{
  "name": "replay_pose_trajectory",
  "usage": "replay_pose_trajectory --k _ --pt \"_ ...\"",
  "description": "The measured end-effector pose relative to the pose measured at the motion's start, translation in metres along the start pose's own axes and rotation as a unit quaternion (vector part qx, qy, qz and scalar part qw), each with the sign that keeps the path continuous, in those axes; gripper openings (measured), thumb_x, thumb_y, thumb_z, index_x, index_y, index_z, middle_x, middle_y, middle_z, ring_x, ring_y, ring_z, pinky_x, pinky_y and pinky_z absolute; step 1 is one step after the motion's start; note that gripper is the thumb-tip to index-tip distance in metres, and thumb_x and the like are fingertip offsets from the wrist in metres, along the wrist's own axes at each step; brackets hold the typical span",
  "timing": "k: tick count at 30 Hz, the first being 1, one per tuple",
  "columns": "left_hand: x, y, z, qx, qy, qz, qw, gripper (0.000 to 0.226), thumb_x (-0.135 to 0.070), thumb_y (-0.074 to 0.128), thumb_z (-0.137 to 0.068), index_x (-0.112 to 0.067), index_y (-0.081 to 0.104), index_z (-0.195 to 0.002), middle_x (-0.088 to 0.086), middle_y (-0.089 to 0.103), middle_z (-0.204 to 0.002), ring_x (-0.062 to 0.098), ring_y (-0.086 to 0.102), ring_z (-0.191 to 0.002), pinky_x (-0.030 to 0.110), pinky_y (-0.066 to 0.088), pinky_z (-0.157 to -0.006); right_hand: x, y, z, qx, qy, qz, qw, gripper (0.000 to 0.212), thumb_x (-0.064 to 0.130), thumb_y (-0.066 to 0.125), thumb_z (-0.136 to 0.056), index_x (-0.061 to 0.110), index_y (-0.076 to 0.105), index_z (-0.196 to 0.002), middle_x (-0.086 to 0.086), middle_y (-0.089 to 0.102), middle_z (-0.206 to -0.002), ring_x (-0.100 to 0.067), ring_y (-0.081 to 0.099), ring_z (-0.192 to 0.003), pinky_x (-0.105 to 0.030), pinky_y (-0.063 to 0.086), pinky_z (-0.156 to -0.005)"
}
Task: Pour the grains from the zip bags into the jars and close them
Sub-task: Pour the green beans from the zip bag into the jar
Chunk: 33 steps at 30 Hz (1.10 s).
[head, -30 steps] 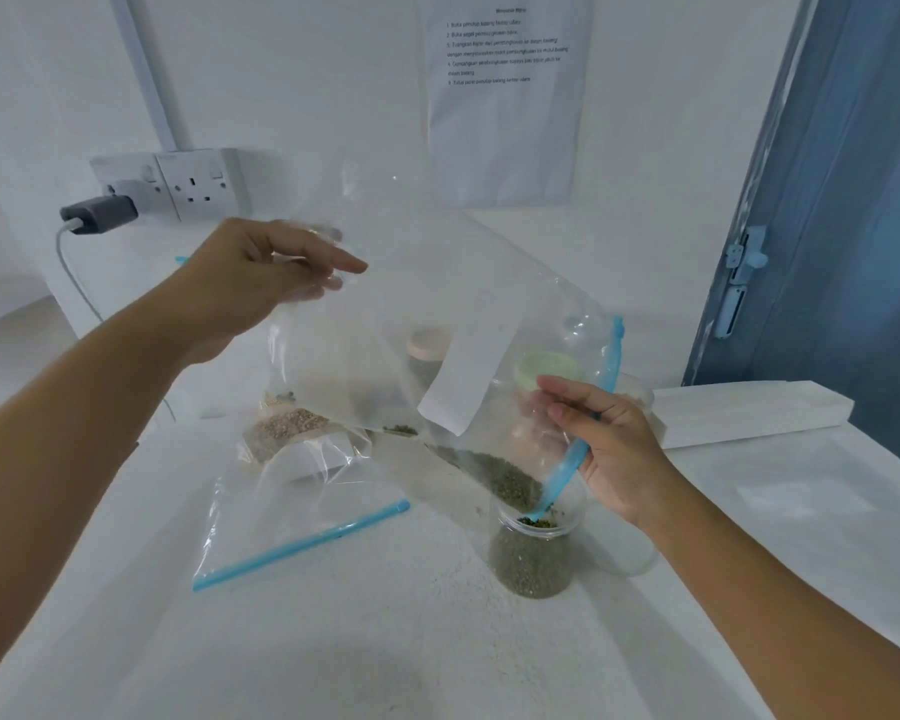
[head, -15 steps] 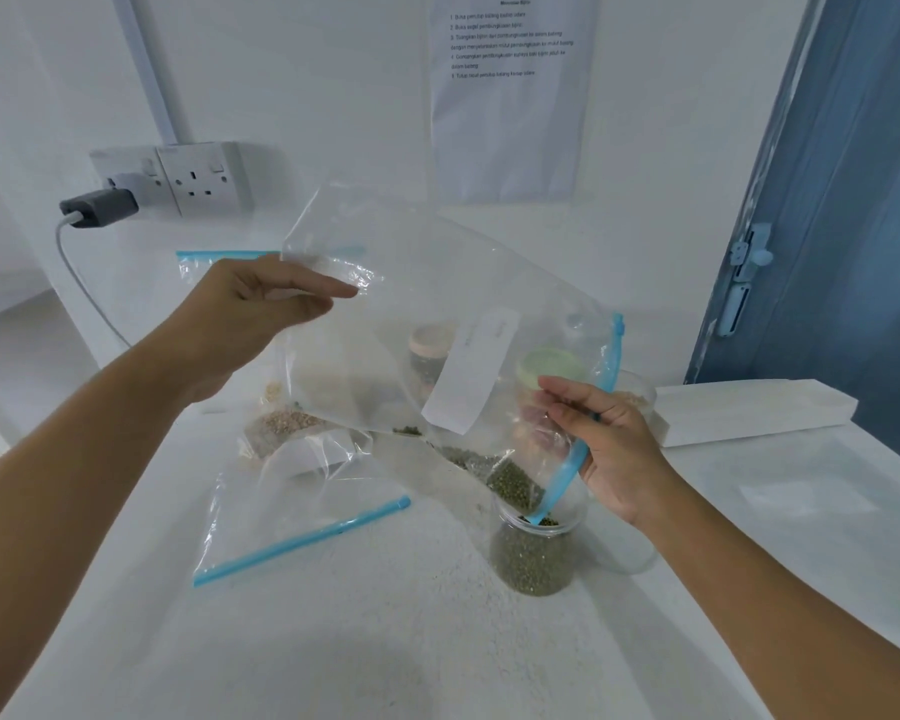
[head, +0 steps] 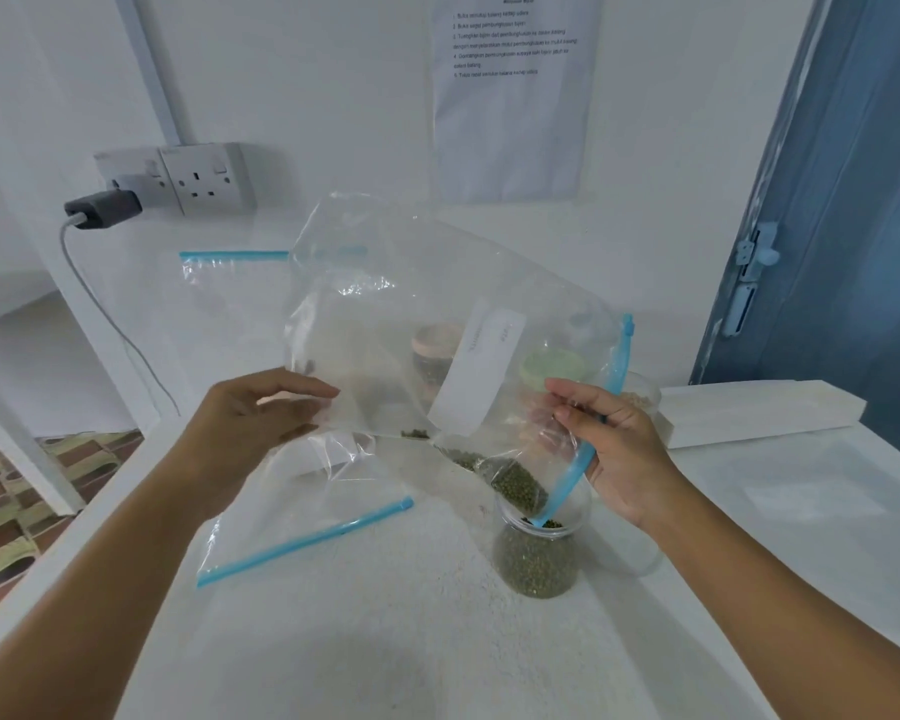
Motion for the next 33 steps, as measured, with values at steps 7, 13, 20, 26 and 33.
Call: replay_pose_trajectory --k 7,13,20,26,33 --pt "-0.024 -0.004 -0.009 -0.018 0.034 0.031 0.999 0.037 -0.022 0.065 -0.087 -0.014 0.074 -0.122 0.006 0.075 -0.124 0.028 0.072 -0.113 0.044 0.054 -0.101 0.003 -0.007 0.001 -0.02 -0.01 0.0 1.0 0.038 -0.011 0.058 -0.096 0.016 0.085 -0.097 -0.01 0.079 -0.108 -0.022 0.077 -0.098 -0.031 0.064 -0.08" --pt "-0.044 0.005 -0.016 -0.002 0.057 0.018 0.998 0.03 -0.007 0.058 -0.099 -0.008 0.07 -0.126 0.006 0.075 -0.124 0.03 0.075 -0.108 0.046 0.056 -0.103 0.0 -0.012 0.001 -0.033 -0.011 -0.008 0.999 0.039 -0.01 0.058 -0.096 0.017 0.085 -0.094 -0.008 0.079 -0.11 -0.023 0.077 -0.101 -0.034 0.064 -0.084" --pt "-0.042 0.009 -0.022 -0.034 0.082 -0.013 0.996 0.025 -0.001 0.064 -0.098 -0.013 0.076 -0.116 0.005 0.078 -0.114 0.031 0.076 -0.097 0.04 0.059 -0.099 -0.001 -0.014 0.001 -0.035 -0.009 -0.015 0.999 0.037 -0.01 0.059 -0.095 0.017 0.085 -0.095 -0.007 0.079 -0.11 -0.023 0.077 -0.1 -0.036 0.064 -0.087" --pt "-0.039 0.012 -0.025 -0.038 0.065 0.008 0.997 0.025 0.0 0.067 -0.095 -0.014 0.078 -0.112 0.011 0.078 -0.1 0.031 0.076 -0.101 0.04 0.057 -0.103 0.0 -0.013 0.002 -0.036 -0.011 -0.019 0.999 0.04 -0.012 0.058 -0.095 0.017 0.085 -0.092 -0.006 0.08 -0.104 -0.02 0.078 -0.092 -0.029 0.063 -0.074" --pt "-0.032 0.017 -0.019 -0.053 0.055 0.004 0.997 0.031 -0.004 0.067 -0.097 -0.03 0.084 -0.102 0.0 0.072 -0.13 0.025 0.067 -0.123 0.048 0.05 -0.111 -0.004 -0.017 0.0 -0.043 -0.005 -0.019 0.999 0.031 -0.011 0.059 -0.095 0.01 0.078 -0.108 -0.008 0.079 -0.109 -0.021 0.078 -0.093 -0.028 0.063 -0.074"
Point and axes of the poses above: each hand's wrist, its own z-axis away from the middle knuckle, its own y-axis out of the palm, x = y × z, the point moved 3 cm from there along -z, towards the middle knuckle
